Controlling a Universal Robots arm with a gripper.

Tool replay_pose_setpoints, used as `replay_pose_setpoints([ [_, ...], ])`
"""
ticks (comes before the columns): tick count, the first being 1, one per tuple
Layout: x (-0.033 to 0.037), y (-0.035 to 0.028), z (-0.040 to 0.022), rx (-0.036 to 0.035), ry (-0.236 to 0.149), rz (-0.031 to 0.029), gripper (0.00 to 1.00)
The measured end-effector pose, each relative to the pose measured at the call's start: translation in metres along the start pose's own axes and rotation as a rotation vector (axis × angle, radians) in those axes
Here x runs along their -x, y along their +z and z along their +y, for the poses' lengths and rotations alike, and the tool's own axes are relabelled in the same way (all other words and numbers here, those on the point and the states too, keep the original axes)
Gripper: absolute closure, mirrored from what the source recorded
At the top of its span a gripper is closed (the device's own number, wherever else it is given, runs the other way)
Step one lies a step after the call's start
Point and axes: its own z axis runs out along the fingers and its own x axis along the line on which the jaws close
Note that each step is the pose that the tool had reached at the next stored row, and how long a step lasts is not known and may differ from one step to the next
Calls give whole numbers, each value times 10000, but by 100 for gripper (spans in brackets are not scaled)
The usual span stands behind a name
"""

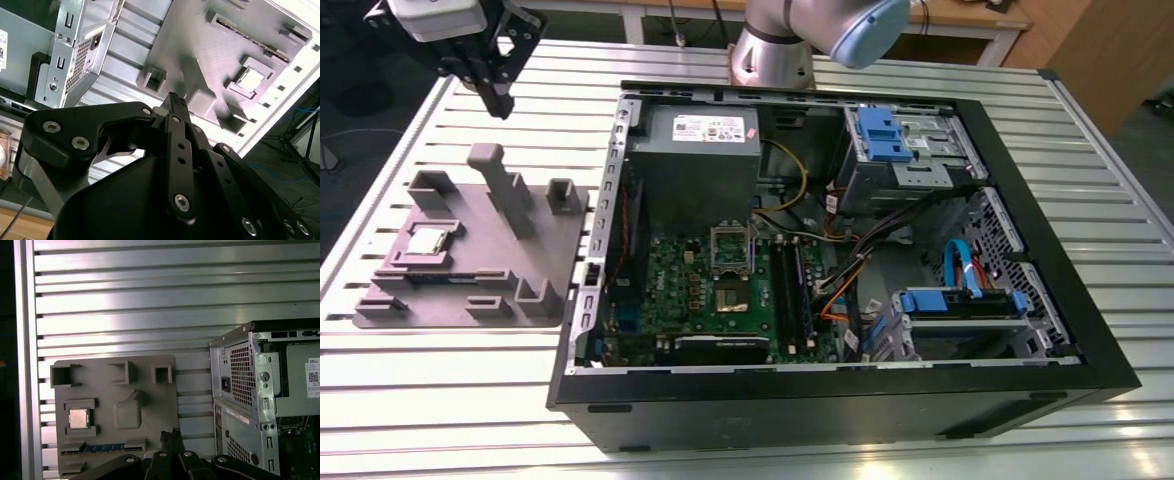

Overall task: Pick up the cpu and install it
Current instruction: 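Reach for the cpu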

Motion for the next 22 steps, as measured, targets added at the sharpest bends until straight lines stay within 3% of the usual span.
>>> replay_pose_setpoints([
  [11, -63, 3, -5, 0, 0, 0, 90],
  [22, -208, 5, -16, 0, 0, 1, 90],
])
